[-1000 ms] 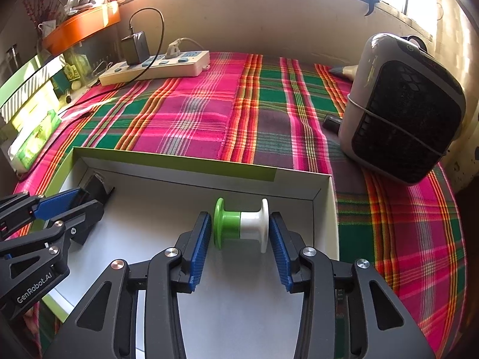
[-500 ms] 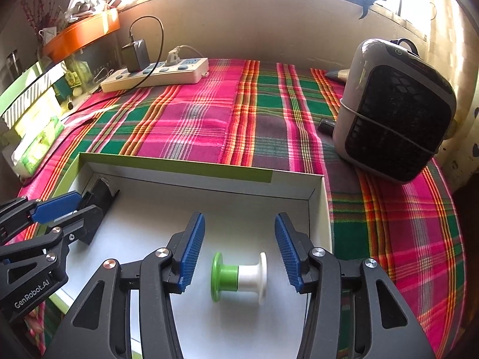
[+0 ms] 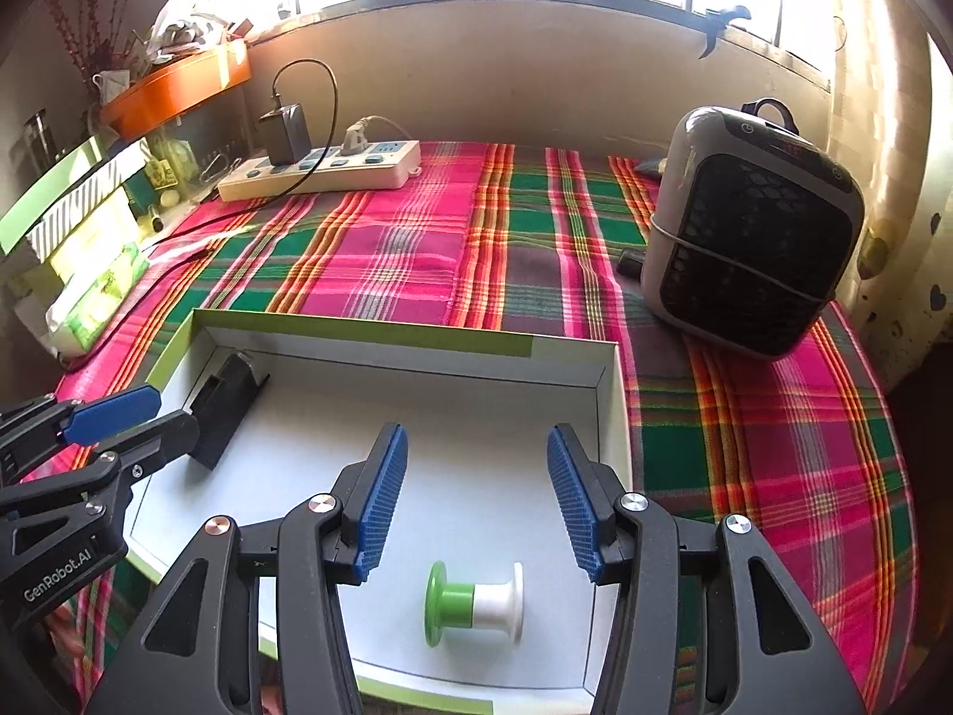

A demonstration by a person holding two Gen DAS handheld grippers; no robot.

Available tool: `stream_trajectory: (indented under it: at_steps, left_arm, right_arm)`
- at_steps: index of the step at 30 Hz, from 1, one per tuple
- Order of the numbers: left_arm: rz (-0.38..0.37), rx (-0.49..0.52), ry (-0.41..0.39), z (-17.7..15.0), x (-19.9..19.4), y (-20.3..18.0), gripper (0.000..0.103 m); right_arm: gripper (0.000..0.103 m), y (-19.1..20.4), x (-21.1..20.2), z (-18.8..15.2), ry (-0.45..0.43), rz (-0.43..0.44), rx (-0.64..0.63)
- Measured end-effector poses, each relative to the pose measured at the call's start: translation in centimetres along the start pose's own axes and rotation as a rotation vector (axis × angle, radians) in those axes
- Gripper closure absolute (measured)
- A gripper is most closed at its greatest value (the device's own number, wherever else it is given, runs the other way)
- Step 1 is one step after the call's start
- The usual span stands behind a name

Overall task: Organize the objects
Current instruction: 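Open left tool to release the gadget while right tool releases the spool, then move left tool to the pink clip while right tool approaches the black three-hole disc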

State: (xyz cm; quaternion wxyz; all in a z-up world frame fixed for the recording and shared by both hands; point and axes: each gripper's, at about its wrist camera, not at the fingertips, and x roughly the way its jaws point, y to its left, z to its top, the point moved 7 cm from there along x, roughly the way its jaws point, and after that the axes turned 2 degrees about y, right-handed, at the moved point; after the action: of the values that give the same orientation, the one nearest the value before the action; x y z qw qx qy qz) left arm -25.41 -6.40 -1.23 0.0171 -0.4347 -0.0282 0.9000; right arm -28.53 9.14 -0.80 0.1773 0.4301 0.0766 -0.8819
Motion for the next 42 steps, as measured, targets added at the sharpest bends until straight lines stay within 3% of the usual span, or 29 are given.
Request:
stream_trajectory:
  at_steps: [19, 34, 42]
  left_arm:
    - [-0.018, 0.002, -0.090, -3.5, -5.6, 0.3, 0.068]
    - [-0.093, 0.035, -0.027, -8.4, -6.0, -0.6, 0.067]
    - [-0.151, 0.049, -0.018, -9.4, -6.0, -1.3, 0.059]
  right_arm:
    - [0.052, -1.4, -5.4, -4.1, -0.063, -0.006, 0.022]
    - [0.052, -3.3, -7.8, -9.8, -0.062, -0.015, 0.077]
    - [0.052, -3.7, -7.9, -11.7, -0.048, 0.007, 0.099]
